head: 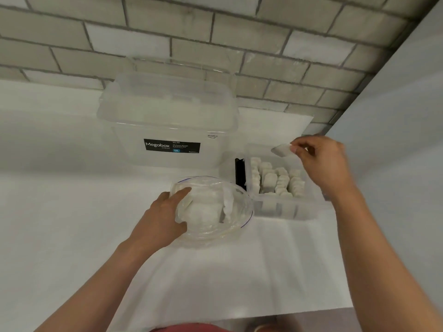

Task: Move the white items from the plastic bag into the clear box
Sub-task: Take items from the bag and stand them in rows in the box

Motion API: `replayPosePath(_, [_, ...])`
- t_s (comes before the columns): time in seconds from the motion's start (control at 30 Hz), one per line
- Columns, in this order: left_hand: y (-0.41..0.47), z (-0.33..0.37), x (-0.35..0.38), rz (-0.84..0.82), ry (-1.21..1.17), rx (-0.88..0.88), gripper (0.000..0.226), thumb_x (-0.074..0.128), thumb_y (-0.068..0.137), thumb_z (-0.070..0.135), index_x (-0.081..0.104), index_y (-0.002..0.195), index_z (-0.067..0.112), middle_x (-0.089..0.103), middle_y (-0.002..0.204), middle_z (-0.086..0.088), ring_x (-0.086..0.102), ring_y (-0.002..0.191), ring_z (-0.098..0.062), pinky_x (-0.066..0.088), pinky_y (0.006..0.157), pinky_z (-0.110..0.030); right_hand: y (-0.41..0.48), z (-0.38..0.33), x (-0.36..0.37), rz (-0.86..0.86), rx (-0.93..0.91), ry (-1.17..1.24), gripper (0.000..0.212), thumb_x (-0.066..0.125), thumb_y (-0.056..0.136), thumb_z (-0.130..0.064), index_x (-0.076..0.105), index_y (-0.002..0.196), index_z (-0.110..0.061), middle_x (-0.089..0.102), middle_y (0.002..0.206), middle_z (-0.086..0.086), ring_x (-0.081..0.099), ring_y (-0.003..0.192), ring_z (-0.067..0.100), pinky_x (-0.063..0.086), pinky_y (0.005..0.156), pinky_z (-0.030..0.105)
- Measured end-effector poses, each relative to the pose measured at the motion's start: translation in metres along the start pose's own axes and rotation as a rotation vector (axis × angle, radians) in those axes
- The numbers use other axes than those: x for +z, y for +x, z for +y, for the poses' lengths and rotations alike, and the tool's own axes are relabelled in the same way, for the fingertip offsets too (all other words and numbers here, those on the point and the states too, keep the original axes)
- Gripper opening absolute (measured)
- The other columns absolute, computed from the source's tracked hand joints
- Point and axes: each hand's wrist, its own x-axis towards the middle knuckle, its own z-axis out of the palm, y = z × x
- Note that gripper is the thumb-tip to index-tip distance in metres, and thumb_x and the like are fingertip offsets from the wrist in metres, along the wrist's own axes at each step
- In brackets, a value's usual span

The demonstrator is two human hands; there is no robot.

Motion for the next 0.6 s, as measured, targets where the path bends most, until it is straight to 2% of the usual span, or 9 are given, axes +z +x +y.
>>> replayPosePath(0.07, [-0.001,-0.002,0.000,0.020,-0.001,-0.002,0.082,0.072,0.079,0.026,0.033,0.148,0.044,0.044,0.106,0.006,0.055,0.101,-0.022,0.050,0.085,-0.033,0.010,0.018,0.010,-0.206,0.034,-0.079,0.009,0.070,0.093,-0.024,0.078,0.096,-0.025,0.073,0.095,-0.002,0.062,0.080,0.016,0.046,0.081,0.028])
replayPosePath(0.13, [-0.002,-0.003,-0.001,0.025,0.022,-0.013,0.082,0.071,0.078,0.027,0.032,0.148,0.045,0.045,0.107,0.006,0.055,0.102,-0.022,0.050,0.085,-0.035,0.014,0.031,0.019,-0.420,0.080,-0.104,0.011,0.073,0.090,-0.023,0.078,0.088,-0.032,0.072,0.092,-0.010,0.062,0.084,0.011,0.047,0.081,0.026])
replayPosePath(0.23, [-0.002,-0.002,-0.003,0.033,0.042,-0.021,0.082,0.071,0.077,0.026,0.032,0.148,0.044,0.047,0.109,0.005,0.055,0.102,-0.022,0.051,0.083,-0.035,0.014,0.042,0.036,-0.604,0.130,-0.129,0.017,0.077,0.085,-0.025,0.074,0.076,-0.039,0.074,0.088,-0.018,0.066,0.089,0.006,0.051,0.084,0.027])
replayPosePath(0.47, [-0.002,0.005,-0.002,0.070,0.022,0.010,0.079,0.071,0.078,0.020,0.037,0.147,0.039,0.049,0.113,0.006,0.055,0.103,-0.021,0.050,0.084,-0.034,0.012,0.049,0.074,-0.542,0.160,-0.280,0.013,0.071,0.087,-0.021,0.077,0.085,-0.033,0.075,0.094,-0.005,0.068,0.082,0.018,0.059,0.076,0.034])
replayPosePath(0.6, [-0.001,0.004,-0.002,0.085,0.019,0.003,0.076,0.070,0.079,0.022,0.039,0.146,0.038,0.051,0.113,0.007,0.056,0.102,-0.021,0.049,0.084,-0.034,0.008,0.050,0.080,-0.492,0.116,-0.307,0.010,0.071,0.088,-0.023,0.078,0.092,-0.030,0.075,0.099,-0.004,0.068,0.088,0.020,0.058,0.076,0.035])
